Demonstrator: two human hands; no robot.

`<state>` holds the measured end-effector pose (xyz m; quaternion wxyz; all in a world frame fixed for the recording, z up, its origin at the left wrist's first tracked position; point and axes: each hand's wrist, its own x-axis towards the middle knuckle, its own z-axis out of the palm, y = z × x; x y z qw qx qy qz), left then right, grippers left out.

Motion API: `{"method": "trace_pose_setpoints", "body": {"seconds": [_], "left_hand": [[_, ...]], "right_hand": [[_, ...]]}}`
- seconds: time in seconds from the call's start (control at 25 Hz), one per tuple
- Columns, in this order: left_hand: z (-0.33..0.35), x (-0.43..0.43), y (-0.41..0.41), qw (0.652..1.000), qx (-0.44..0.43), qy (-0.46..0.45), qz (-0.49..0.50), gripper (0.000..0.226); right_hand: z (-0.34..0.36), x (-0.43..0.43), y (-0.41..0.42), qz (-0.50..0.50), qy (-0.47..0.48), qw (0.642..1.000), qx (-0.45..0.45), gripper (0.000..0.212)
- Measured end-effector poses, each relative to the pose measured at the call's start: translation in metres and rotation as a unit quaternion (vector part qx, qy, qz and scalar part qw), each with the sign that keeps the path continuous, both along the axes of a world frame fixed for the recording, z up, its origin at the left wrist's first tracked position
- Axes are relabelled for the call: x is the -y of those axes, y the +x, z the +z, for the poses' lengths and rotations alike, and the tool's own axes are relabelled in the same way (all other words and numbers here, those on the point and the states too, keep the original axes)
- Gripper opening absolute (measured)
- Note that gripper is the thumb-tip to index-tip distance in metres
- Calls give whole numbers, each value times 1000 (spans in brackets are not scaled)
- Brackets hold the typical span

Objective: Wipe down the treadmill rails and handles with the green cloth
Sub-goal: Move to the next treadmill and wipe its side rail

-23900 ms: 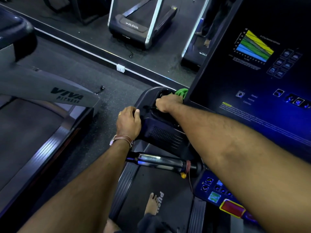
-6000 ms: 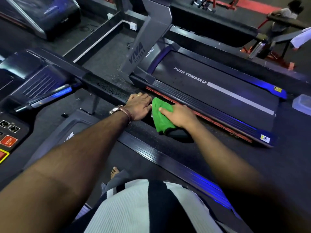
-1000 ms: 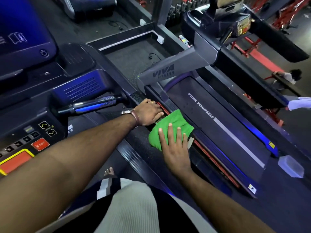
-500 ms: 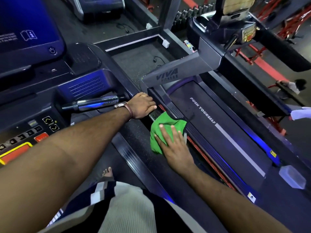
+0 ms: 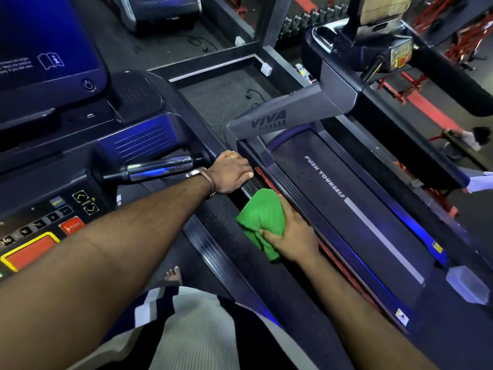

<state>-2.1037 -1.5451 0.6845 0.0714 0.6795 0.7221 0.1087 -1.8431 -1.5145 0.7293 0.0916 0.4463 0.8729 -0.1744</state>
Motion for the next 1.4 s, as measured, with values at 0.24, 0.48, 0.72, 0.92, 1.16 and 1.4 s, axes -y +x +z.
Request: {"method": "trace_pose_setpoints", "body": {"seconds": [0.24, 0.48, 0.72, 0.92, 1.16, 1.4], "left_hand": [[0, -3, 1, 1000, 7, 3, -2, 39], [1, -1, -8, 996, -42, 55, -49, 60], [1, 0, -65, 991, -82, 80, -72, 52], [0, 0, -64, 984, -81, 137, -77, 41], [-4, -3, -70, 989, -36, 128, -67, 42], [-8, -2, -71, 985, 51, 162, -24, 33]], "right_hand": [[-12, 4, -44, 78, 106, 990, 58, 107], [-1, -26, -25, -41, -180, 974, -134, 61], [-1, -21, -66, 32, -87, 995, -36, 83], [-2, -42, -58, -160, -350, 906, -177, 59], [-4, -15, -129, 44, 3, 999, -7, 83], [5, -44, -106, -175, -409, 870, -213, 26]]}}
